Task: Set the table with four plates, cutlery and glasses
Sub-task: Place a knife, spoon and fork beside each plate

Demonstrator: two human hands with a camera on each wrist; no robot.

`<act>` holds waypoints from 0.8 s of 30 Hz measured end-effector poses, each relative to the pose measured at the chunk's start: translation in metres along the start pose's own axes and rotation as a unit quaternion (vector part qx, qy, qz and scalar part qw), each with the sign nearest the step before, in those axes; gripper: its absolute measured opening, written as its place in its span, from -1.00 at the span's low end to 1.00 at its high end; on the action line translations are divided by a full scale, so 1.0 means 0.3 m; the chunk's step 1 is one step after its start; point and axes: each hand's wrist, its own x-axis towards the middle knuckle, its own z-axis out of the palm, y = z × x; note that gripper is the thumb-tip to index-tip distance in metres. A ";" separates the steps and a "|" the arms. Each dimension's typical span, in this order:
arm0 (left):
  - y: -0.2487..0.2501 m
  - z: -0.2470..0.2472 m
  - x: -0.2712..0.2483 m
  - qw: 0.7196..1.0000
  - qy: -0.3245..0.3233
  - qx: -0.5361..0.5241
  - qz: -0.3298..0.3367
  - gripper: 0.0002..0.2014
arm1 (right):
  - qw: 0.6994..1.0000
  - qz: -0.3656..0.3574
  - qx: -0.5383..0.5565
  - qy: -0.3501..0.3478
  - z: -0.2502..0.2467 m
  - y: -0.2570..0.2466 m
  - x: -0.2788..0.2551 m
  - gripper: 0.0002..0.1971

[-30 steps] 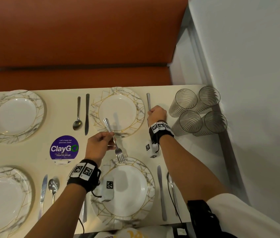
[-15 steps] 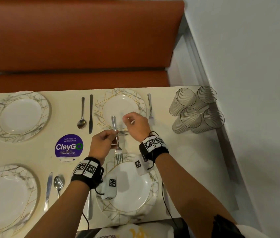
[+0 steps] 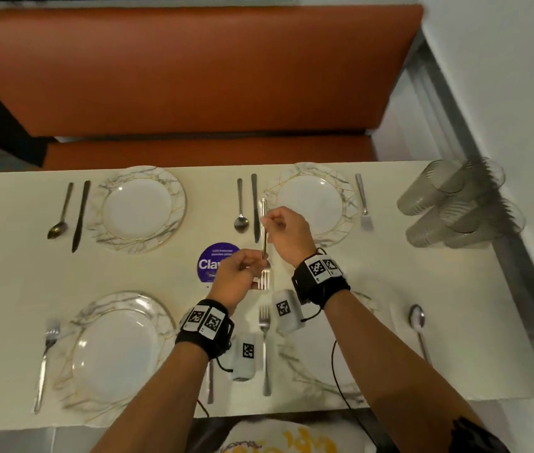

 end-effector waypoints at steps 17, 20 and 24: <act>-0.031 -0.668 0.019 0.997 0.068 0.017 0.043 -0.89 | 0.998 0.041 0.003 -0.048 0.667 -0.163 -0.049 -0.93; -0.039 -0.699 0.029 0.995 0.076 0.044 0.039 -0.91 | 0.998 0.060 0.002 -0.036 0.675 -0.170 0.037 -0.88; -0.050 -0.735 0.043 0.992 0.074 0.097 0.022 -0.89 | 0.996 0.088 -0.027 -0.002 0.656 -0.162 0.184 -0.90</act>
